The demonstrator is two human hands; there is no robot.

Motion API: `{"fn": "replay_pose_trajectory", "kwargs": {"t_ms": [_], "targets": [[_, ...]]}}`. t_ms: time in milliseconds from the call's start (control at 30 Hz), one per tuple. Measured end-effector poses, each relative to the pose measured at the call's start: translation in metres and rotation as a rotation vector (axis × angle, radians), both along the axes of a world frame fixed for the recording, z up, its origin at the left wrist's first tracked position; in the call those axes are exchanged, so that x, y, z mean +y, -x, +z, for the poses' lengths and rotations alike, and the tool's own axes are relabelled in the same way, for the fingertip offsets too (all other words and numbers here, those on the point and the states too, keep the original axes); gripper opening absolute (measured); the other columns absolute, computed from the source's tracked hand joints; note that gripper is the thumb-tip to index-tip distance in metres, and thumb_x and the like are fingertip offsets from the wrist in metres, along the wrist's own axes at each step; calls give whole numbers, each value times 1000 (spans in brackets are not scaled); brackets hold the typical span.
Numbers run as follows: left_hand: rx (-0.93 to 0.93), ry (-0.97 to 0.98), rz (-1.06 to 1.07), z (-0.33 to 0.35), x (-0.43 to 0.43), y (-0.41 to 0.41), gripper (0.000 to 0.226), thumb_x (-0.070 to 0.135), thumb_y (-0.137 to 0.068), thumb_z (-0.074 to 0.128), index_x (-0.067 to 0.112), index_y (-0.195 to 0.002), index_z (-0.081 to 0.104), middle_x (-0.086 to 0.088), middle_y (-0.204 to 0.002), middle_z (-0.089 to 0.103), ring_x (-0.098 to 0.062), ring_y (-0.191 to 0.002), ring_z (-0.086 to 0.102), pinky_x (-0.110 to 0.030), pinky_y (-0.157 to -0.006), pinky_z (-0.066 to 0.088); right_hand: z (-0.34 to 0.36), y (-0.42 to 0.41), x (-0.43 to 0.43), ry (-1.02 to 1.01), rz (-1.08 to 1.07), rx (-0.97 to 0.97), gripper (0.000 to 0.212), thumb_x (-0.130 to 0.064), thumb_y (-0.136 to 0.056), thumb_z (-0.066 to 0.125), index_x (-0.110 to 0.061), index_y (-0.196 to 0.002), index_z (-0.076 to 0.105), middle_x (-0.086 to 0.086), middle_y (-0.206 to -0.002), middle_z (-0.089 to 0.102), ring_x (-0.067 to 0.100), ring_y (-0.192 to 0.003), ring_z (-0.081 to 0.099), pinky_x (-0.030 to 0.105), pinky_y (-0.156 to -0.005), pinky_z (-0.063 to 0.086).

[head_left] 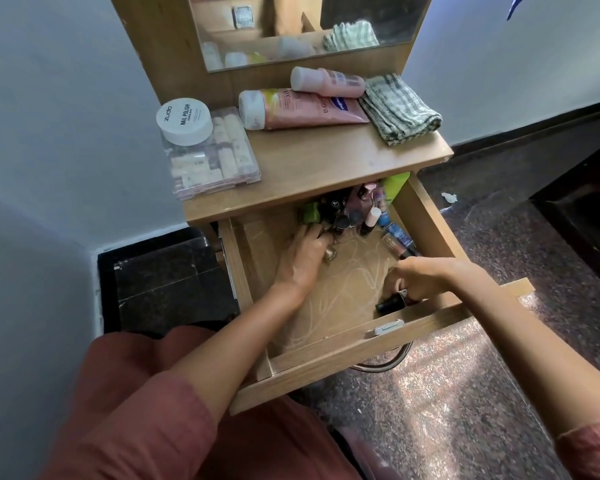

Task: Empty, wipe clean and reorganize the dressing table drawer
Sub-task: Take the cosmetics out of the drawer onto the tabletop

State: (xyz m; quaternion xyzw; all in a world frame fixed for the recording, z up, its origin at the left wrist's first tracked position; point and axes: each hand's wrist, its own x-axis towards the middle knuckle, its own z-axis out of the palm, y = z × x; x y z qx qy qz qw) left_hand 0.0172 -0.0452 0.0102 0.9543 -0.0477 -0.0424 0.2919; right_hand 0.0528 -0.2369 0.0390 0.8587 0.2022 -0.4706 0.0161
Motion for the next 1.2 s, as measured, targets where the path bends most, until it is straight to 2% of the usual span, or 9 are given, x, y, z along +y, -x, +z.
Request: {"fn": "replay_pose_trajectory", "kwargs": {"t_ms": [133,233,333,467,667,833,967,1100,1200], "targets": [[-10,-64,8,-1,3,4,29,8,-87,52,16,-113,61,-4,-126,57,-23,-121,44,-36,-96,39,10,1,10,61,33,129,46,7,-83,40,-15,-118,61,8,-109,62,19,-85,51,20,-63,40],[-1,56,35,1,4,10,29,8,-82,60,17,-109,64,-7,-115,64,-25,-110,54,-35,-88,45,14,3,14,95,20,119,37,6,-86,44,-7,-118,57,5,-95,54,16,-75,47,16,-54,33],[31,162,114,5,3,12,29,5,-81,63,16,-107,65,-9,-110,67,-25,-105,60,-36,-87,48,12,2,8,-3,-124,80,31,2,-85,51,-11,-112,59,8,-91,57,20,-77,50,23,-61,39],[82,333,214,14,4,14,32,9,-78,69,11,-109,65,-7,-113,67,-19,-107,60,-25,-87,42,11,5,-2,-260,-174,-56,31,9,-80,50,-12,-101,62,12,-104,66,26,-94,61,36,-82,50],[26,466,228,36,14,21,28,9,-74,73,12,-102,67,-1,-98,70,-9,-89,63,-2,-68,41,23,16,8,-695,-462,-167,31,14,-83,51,-14,-94,58,-3,-97,64,11,-97,62,10,-73,52],[-63,499,208,60,21,22,26,9,-76,72,14,-101,67,6,-97,67,0,-84,57,2,-71,40,49,19,29,-922,-531,-261,32,9,-81,59,-16,-100,59,-11,-94,63,-13,-81,60,1,-71,46],[-119,562,226,82,29,16,29,12,-78,70,14,-107,65,6,-102,66,-4,-92,59,-11,-80,45,68,12,46,-1020,-551,-359,36,9,-81,59,-20,-101,60,-9,-100,63,-5,-92,59,12,-76,53],[-191,500,192,104,44,8,32,14,-83,64,14,-115,60,9,-109,57,-1,-94,51,-3,-76,41,82,1,62,-1086,-603,-395,35,6,-82,60,-18,-107,58,-6,-100,61,2,-90,59,15,-67,55],[-225,452,233,114,57,-3,33,16,-82,65,13,-115,61,2,-114,59,0,-95,50,0,-73,41,86,-11,75,-1088,-599,-455,34,3,-82,60,-15,-111,58,-2,-102,62,14,-95,62,28,-75,55]]}}
